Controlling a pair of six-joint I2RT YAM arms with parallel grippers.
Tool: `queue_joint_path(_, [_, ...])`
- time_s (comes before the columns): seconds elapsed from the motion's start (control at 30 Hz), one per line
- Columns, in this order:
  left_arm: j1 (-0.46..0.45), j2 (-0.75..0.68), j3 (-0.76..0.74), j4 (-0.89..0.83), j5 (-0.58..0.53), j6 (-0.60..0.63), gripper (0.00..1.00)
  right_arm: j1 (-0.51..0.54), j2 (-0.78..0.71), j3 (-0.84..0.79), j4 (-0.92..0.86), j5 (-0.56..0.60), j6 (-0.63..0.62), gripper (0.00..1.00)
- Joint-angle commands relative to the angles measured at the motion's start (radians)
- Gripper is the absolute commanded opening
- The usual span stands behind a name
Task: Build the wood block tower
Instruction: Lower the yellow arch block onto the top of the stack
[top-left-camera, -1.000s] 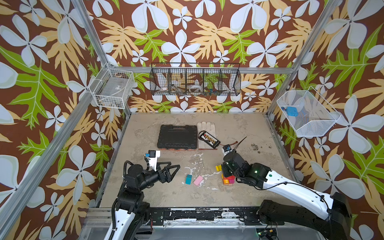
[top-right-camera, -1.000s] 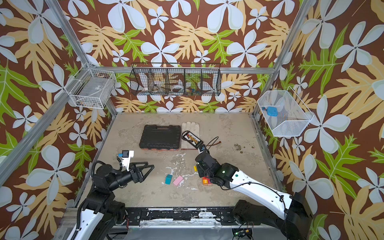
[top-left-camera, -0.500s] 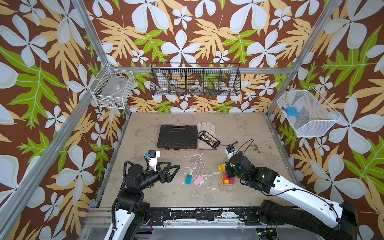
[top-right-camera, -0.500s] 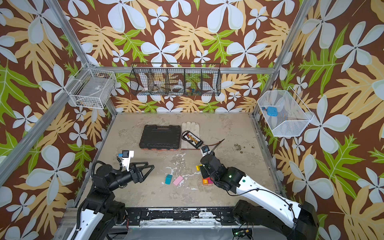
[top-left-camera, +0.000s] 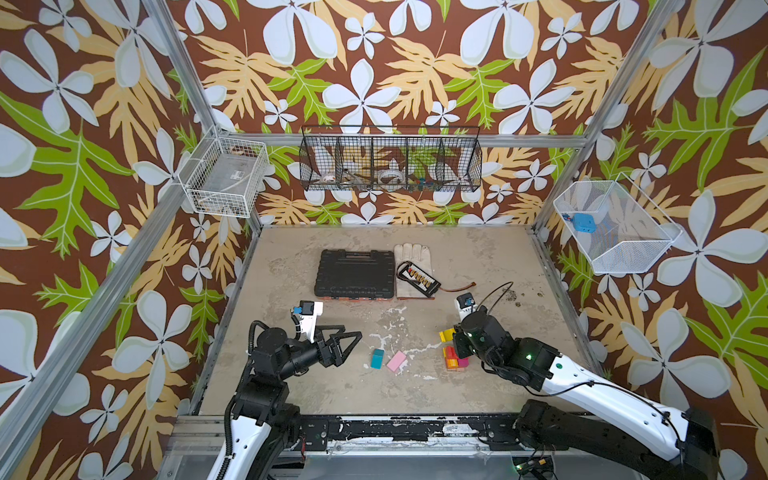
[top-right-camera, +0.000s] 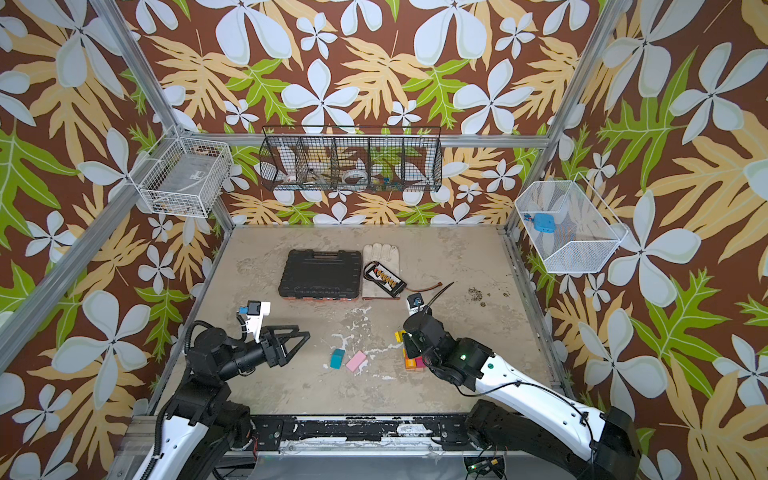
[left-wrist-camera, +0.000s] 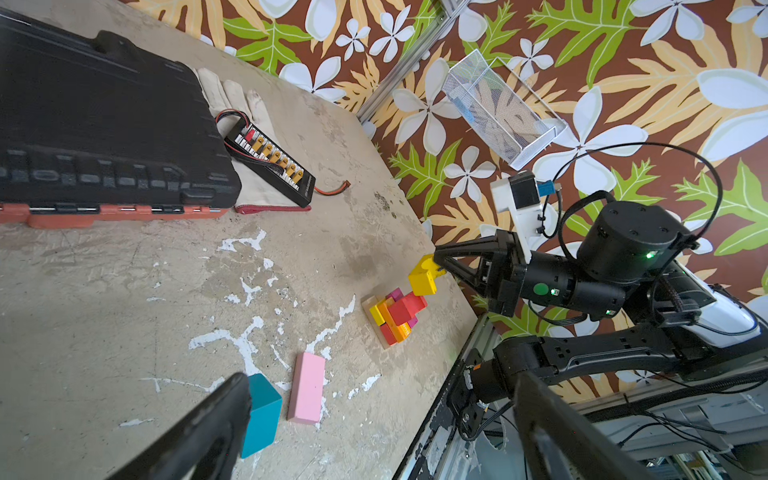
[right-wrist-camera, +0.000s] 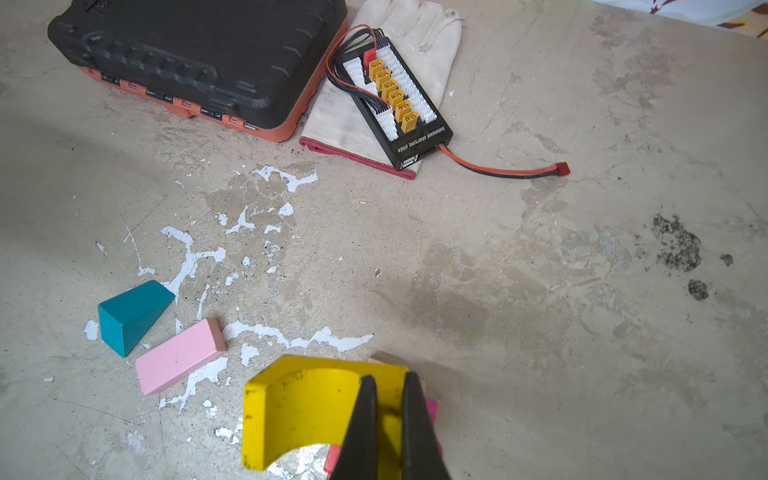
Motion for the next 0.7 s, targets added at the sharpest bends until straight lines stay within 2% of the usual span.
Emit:
queue_joint_path(0.0, [-0.01, 0.015, -0.001, 0.039, 0.022, -0.004, 1.0, 0.002, -0.026, -0.025, -0.069, 0.047, 0.155, 0.0])
queue_joint_path(0.3, [-0.028, 0.012, -0.004, 0.041, 0.019, -0.005, 1.0, 0.005, -0.063, -0.026, -0.172, 0.037, 0.276, 0.0])
queue_joint_path(0.67, [-0.028, 0.0, -0.006, 0.041, 0.016, -0.007, 1.0, 0.002, -0.096, -0.071, -0.108, 0.005, 0.271, 0.0])
